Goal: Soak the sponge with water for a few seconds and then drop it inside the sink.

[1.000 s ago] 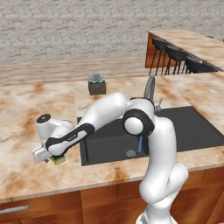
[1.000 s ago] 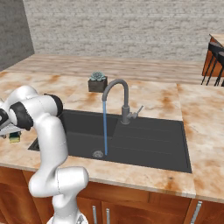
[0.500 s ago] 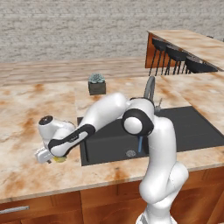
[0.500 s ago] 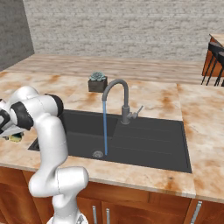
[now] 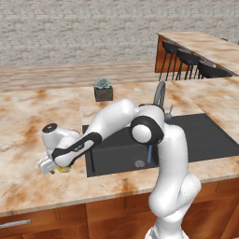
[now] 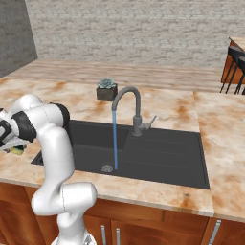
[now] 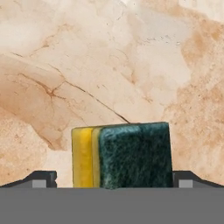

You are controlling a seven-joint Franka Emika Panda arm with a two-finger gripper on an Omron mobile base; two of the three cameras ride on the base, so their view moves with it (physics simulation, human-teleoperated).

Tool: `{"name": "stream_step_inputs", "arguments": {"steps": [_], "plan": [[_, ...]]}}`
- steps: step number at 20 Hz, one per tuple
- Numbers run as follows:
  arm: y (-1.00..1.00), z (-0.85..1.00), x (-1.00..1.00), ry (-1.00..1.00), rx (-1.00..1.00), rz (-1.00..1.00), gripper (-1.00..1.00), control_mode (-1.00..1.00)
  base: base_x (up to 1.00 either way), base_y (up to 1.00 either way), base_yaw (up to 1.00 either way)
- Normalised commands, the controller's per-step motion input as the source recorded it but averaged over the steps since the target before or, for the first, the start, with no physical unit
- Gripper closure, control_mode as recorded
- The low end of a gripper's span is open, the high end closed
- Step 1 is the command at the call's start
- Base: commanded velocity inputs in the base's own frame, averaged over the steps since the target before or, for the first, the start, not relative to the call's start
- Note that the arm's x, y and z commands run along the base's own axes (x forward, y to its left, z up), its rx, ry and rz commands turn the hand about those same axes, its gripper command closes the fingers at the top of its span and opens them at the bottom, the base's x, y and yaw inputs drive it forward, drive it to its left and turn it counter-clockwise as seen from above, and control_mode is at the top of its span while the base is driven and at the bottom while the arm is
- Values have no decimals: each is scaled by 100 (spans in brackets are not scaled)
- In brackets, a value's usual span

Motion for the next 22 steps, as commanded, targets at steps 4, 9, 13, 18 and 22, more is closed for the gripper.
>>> {"name": "stream_step_inputs", "arguments": {"steps": [4,9,13,18,22], "plan": [[0,-9,0,0,4,0,100,-100,0,0,0],[0,-12,0,0,4,0,100,-100,0,0,0],[0,-10,0,0,4,0,100,-100,0,0,0],[0,0,0,0,0,0,100,-100,0,0,0],[-4,17,0,0,0,-1,100,-100,0,0,0]]}}
